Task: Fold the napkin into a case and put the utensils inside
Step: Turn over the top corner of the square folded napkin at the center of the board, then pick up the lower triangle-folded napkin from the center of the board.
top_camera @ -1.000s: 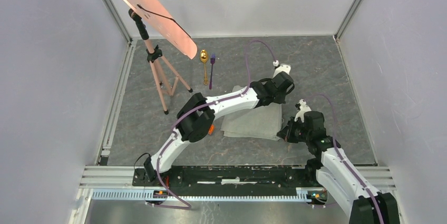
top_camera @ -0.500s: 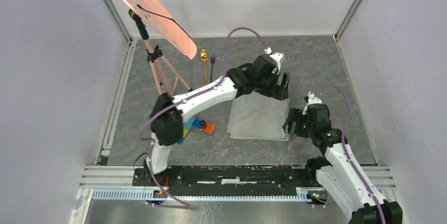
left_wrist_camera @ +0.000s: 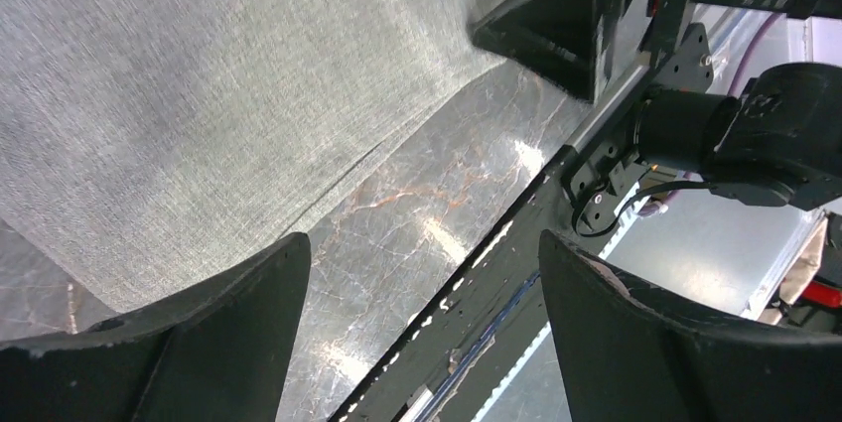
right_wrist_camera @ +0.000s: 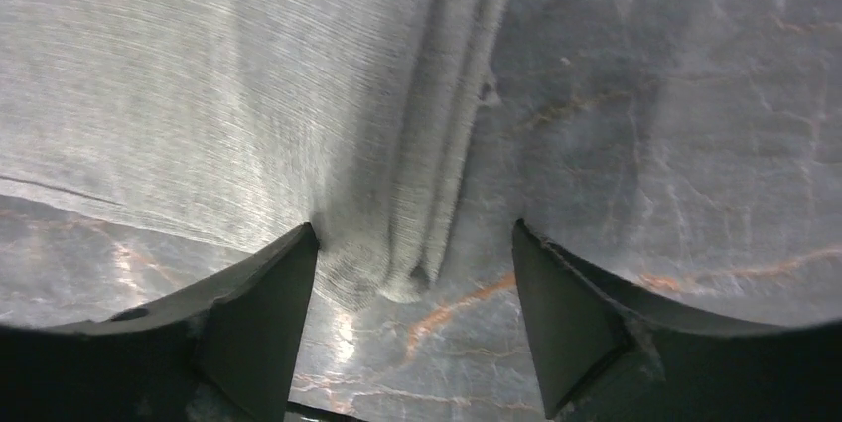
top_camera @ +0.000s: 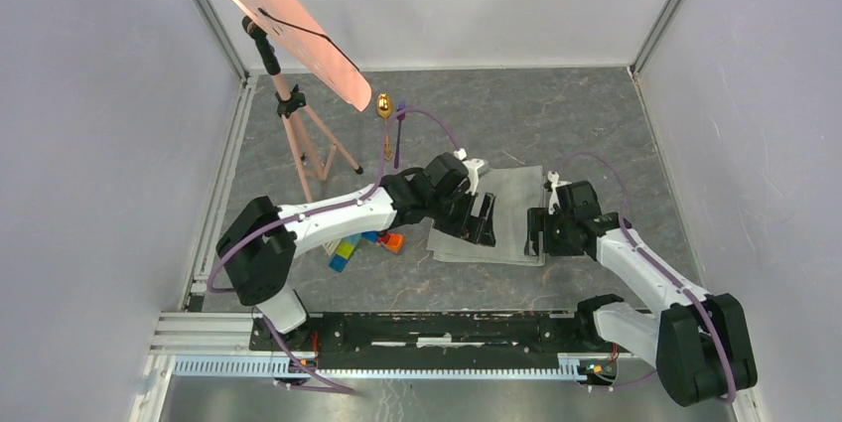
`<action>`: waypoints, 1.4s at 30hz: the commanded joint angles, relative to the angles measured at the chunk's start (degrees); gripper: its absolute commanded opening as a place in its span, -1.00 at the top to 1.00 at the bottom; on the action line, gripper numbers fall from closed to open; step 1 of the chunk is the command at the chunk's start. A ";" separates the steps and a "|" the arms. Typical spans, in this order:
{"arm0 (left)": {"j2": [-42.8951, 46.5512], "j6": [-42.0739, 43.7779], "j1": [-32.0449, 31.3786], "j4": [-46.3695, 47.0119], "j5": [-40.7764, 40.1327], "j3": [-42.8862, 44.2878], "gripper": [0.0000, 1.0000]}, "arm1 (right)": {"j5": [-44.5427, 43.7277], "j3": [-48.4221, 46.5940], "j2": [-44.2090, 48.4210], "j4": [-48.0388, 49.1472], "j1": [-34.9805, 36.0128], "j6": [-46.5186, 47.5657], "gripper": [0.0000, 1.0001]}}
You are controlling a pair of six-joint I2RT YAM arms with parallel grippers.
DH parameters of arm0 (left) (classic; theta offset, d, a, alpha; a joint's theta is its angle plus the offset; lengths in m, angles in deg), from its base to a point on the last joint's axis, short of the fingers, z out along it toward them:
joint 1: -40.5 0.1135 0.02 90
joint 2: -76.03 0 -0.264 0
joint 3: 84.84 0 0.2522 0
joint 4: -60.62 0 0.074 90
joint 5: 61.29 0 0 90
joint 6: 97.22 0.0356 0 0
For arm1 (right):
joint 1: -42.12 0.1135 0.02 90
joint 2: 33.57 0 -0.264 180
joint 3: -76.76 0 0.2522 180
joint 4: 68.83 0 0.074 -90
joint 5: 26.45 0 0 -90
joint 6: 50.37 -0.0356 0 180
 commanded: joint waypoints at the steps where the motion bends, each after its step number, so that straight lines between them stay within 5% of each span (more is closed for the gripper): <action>1: 4.94 -4.28 0.14 8.67 3.75 -2.14 -0.80 | -9.46 1.18 1.43 -5.81 0.24 -1.89 -0.24; 3: 6.01 -4.78 0.17 9.81 4.63 -2.93 -0.79 | -11.54 0.99 2.98 -7.07 0.26 -3.29 0.04; 5: 7.49 -4.43 0.15 9.88 4.26 -3.71 -0.79 | -13.61 0.82 4.17 -8.54 0.20 -5.06 0.54; 8: 8.38 -3.05 0.33 8.39 2.67 -4.00 -0.79 | -13.45 1.05 5.51 -7.46 0.16 -6.62 0.88; 10: 8.03 -3.03 1.15 8.13 2.71 -4.38 -0.80 | -13.62 -0.97 4.67 -7.40 0.09 -5.85 0.73; 12: 7.33 -3.40 1.99 7.99 2.92 -4.49 -0.78 | -14.50 -3.87 3.81 -7.31 0.14 -5.01 0.06; 14: 6.07 -3.73 3.04 7.92 2.41 -4.32 -0.77 | -13.41 -6.73 2.54 -5.22 -0.51 -2.97 -0.38; 17: 3.11 -4.08 4.57 7.86 1.82 -2.74 -0.76 | -10.08 -10.94 -2.18 0.32 -3.49 0.97 -0.58; 29: -13.84 0.58 7.83 1.44 -8.70 14.12 -0.53 | -1.36 -23.15 -25.78 14.07 -9.16 7.44 -0.01; 42: -25.27 -1.40 14.36 4.88 -9.60 18.65 -0.23 | -5.80 -24.10 -33.42 19.03 -10.80 8.47 0.21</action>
